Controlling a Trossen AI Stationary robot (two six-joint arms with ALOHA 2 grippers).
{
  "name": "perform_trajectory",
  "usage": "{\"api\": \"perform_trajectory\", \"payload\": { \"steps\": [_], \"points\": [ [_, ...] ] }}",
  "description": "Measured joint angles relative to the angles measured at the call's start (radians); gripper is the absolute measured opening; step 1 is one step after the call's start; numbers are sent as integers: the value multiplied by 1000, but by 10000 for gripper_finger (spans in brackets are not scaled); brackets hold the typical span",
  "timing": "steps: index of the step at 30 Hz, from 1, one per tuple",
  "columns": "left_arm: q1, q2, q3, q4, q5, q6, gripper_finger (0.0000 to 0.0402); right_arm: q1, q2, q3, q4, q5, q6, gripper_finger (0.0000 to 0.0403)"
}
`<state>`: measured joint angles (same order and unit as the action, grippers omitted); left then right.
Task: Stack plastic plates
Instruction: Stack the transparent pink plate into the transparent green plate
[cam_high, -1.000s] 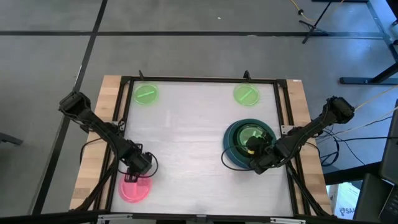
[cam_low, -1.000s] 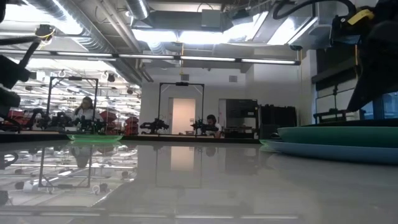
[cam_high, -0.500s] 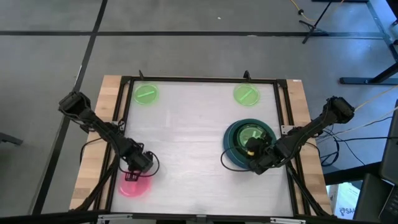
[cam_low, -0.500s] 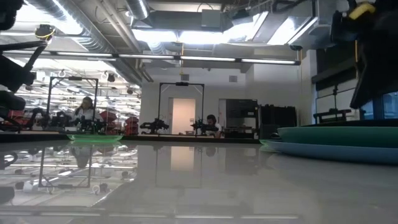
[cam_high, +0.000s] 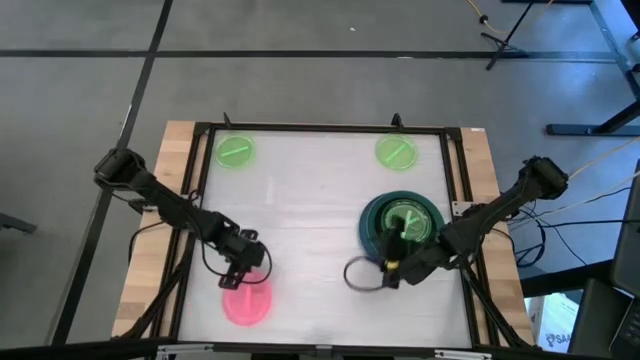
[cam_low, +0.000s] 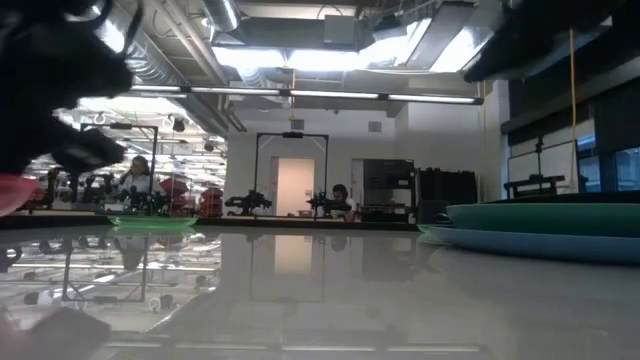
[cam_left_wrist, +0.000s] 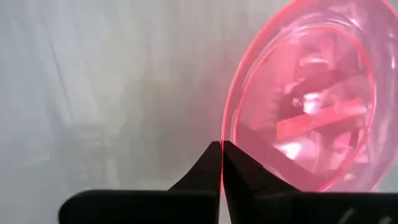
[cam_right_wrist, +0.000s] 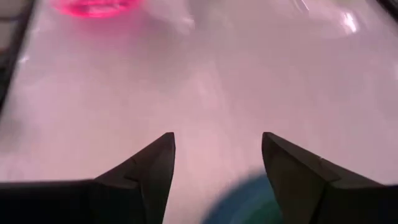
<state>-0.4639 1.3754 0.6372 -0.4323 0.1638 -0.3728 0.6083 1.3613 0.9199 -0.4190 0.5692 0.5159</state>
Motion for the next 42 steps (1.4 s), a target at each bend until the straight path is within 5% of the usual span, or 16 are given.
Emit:
{"api": "perform_trajectory", "payload": {
  "steps": [12, 18, 28, 42],
  "points": [
    [144, 0, 3, 227, -72, 210, 0, -8, 260, -2, 624, -75, -818, 230],
    [223, 0, 3, 302, -70, 253, 0, -70, 363, -1, 779, -130, -968, 230],
    [339, 0, 3, 315, -71, 230, 0, -162, 512, 145, 708, -268, -1093, 206],
    [402, 95, 5, 323, -41, 222, 0, -194, 604, 236, 506, -221, -1131, 126]
  ]
}}
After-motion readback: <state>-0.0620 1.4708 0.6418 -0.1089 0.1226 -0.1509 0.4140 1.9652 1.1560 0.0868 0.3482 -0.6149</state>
